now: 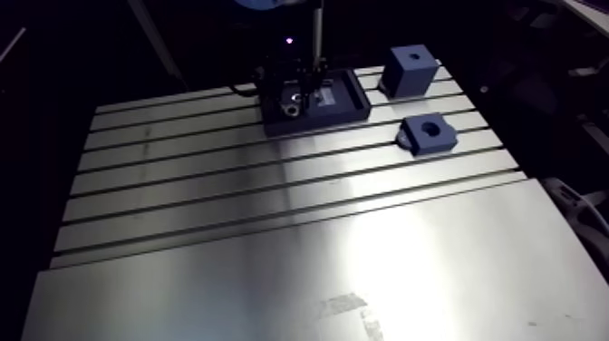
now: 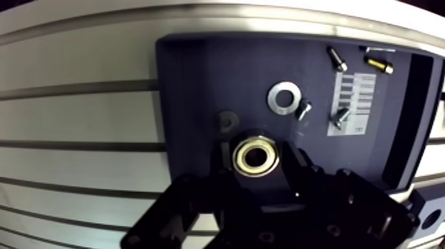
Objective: Pick up the bearing and press it into the housing until flush.
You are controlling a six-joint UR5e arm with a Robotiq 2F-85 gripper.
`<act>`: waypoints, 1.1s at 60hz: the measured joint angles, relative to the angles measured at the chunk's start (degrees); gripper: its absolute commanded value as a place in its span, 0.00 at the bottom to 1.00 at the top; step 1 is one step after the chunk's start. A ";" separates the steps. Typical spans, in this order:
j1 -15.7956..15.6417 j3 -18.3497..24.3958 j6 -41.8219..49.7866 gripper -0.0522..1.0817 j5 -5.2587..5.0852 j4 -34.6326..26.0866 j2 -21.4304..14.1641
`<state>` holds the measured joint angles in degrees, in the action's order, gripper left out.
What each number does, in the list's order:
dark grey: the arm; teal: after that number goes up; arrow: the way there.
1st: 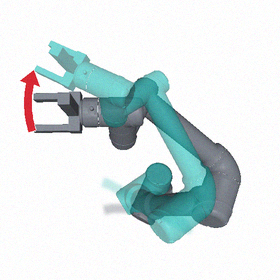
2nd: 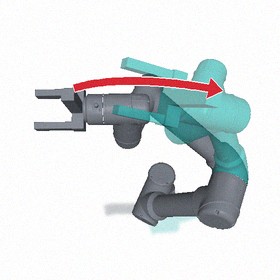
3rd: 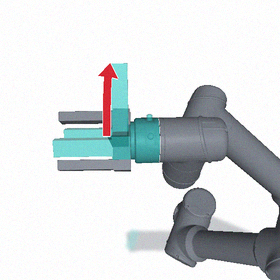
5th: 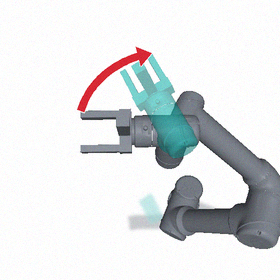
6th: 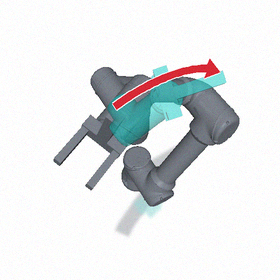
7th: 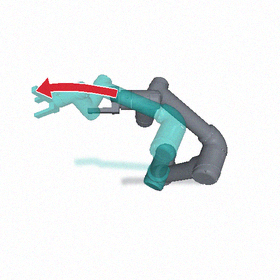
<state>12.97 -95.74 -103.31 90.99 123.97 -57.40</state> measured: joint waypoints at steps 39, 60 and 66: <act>-0.16 0.01 0.00 0.54 0.02 0.00 -0.11; -0.09 -0.06 -0.09 0.55 0.00 0.00 -0.39; -0.02 -0.07 -0.16 0.56 -0.03 -0.01 -0.50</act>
<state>12.95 -95.81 -103.48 90.96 123.96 -57.91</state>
